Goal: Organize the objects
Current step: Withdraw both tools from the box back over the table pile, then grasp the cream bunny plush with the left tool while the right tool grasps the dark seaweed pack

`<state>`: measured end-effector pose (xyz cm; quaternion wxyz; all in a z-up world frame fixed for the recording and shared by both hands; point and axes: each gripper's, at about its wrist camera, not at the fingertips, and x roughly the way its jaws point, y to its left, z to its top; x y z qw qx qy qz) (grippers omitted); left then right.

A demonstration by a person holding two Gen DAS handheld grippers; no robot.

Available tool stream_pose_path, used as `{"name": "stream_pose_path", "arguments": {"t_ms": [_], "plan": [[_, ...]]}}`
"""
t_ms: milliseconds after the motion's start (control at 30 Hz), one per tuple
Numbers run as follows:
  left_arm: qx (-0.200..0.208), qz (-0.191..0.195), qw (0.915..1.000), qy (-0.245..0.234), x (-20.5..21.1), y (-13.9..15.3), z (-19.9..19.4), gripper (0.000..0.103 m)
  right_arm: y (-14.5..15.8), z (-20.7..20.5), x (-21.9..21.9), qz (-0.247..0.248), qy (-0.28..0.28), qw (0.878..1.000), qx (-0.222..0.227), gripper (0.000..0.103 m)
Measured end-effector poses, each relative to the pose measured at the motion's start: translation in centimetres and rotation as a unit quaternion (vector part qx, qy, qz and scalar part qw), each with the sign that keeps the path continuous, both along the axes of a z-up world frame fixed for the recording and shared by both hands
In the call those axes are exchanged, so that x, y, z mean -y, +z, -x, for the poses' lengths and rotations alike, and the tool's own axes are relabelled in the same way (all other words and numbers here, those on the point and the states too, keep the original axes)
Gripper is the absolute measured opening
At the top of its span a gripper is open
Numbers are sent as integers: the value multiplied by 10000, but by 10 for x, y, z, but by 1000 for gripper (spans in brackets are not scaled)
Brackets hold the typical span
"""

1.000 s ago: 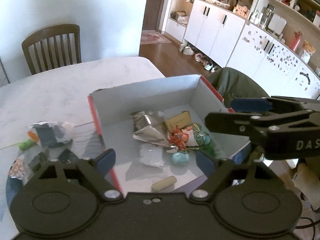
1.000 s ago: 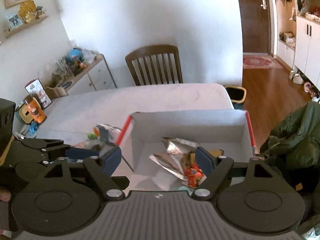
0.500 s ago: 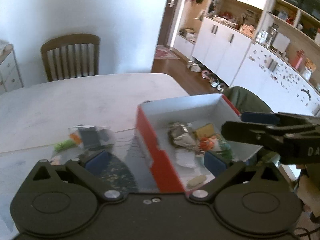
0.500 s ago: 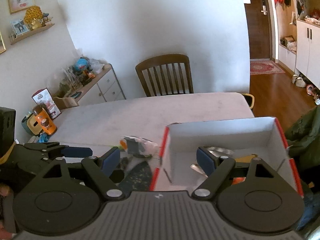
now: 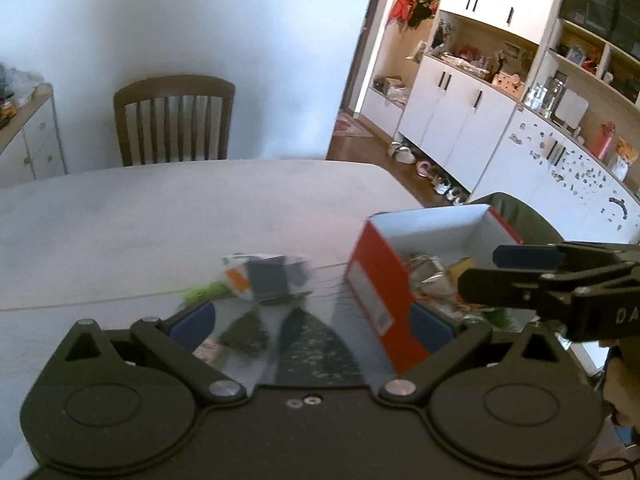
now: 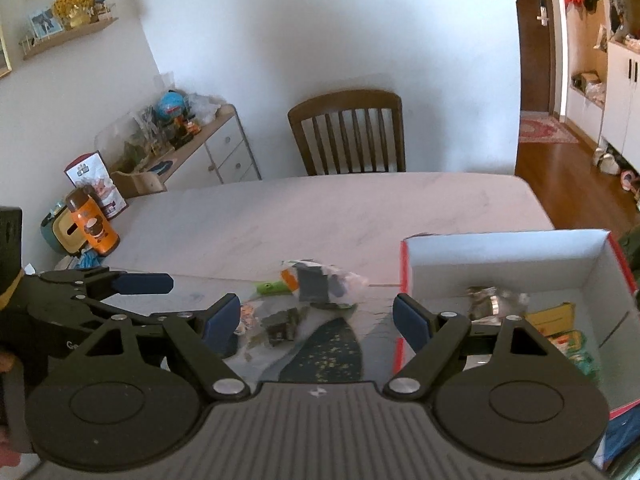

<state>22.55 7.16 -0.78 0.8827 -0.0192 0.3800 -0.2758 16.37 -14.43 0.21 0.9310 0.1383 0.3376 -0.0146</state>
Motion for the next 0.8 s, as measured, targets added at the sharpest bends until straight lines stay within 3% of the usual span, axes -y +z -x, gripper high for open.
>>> {"name": "stream_pose_path", "arguments": {"t_ms": [433,800], "plan": [[-23,-309,9994,177,-55,-54,-30,102,-36,-51,-48,185,211,9986,-449,84],[-120,-664,9977,44,-58,-109,-58,102,-97,-100,-63,108,334,9925,-1168,84]]}}
